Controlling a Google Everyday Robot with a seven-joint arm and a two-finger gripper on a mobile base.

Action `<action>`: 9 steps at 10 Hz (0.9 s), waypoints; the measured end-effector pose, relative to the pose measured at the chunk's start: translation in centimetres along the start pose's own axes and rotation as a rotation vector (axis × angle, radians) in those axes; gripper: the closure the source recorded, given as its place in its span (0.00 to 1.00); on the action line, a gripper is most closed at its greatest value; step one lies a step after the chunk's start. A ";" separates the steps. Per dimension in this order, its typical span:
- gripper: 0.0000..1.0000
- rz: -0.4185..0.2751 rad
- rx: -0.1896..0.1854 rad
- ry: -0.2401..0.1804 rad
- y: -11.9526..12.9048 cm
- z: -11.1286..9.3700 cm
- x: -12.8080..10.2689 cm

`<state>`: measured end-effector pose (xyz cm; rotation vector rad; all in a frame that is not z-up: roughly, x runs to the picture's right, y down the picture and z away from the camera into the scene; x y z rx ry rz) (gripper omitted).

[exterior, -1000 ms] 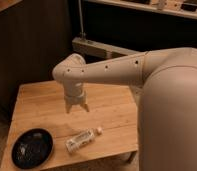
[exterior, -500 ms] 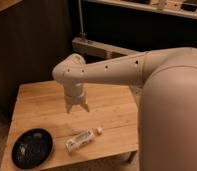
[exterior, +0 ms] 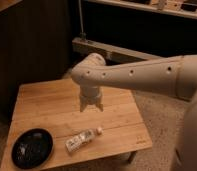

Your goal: Place the bottle in the ceramic bowl

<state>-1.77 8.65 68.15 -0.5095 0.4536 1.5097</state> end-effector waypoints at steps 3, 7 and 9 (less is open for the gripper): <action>0.35 0.072 0.004 -0.046 -5.4 -1.5 1.0; 0.35 0.087 0.004 -0.049 -6.2 -1.6 1.2; 0.35 0.002 -0.017 -0.047 -5.6 -1.4 1.1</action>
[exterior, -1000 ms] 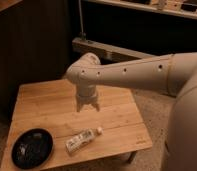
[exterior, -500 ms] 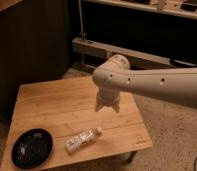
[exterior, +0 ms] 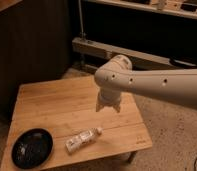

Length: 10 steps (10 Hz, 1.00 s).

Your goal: Place the bottle in the ceramic bowl

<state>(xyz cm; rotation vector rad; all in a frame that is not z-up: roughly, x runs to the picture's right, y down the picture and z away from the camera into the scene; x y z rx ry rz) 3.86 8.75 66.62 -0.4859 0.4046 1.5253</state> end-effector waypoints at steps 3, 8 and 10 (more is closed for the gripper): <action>0.35 -0.331 -0.148 0.063 1.2 0.5 0.1; 0.35 -0.905 -0.444 0.153 3.6 1.0 0.3; 0.35 -1.009 -0.503 0.147 4.0 1.1 0.2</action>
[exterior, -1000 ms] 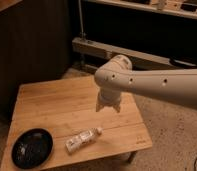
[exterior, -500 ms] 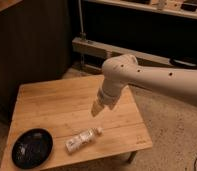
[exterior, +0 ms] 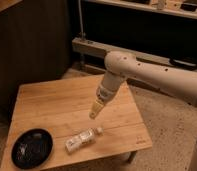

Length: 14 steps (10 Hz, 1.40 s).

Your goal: Place the bottle in the ceramic bowl

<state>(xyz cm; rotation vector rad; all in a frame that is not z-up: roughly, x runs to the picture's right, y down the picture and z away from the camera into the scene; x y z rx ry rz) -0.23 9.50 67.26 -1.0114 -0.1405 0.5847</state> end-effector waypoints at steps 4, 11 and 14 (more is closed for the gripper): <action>0.35 -0.128 -0.026 -0.018 0.5 0.2 -0.6; 0.35 -0.851 -0.330 -0.214 4.7 3.3 -2.1; 0.35 -0.916 -0.357 -0.231 5.1 3.3 -2.1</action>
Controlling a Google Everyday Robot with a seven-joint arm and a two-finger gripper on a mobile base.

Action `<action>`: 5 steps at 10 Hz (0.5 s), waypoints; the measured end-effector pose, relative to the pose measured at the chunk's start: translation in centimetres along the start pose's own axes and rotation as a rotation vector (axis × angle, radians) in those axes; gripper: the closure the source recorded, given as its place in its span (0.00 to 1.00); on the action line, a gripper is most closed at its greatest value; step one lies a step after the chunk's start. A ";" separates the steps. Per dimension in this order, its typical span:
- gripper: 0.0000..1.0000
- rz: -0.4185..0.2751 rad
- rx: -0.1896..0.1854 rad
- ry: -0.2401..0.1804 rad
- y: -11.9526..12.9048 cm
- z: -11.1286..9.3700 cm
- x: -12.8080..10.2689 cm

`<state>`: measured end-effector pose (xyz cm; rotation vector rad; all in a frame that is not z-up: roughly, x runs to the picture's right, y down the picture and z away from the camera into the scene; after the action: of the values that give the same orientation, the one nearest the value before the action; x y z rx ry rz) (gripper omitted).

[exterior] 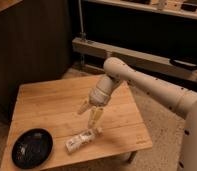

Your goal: Place the bottle in the ceramic bowl

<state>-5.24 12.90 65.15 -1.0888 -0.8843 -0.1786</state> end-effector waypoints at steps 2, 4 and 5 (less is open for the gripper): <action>0.35 -0.020 -0.008 0.079 -0.2 0.9 -1.4; 0.35 -0.087 -0.017 0.150 1.2 2.9 -2.9; 0.35 -0.119 -0.017 0.174 1.6 4.0 -3.7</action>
<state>-8.91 15.91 62.17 -1.0205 -0.7919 -0.3746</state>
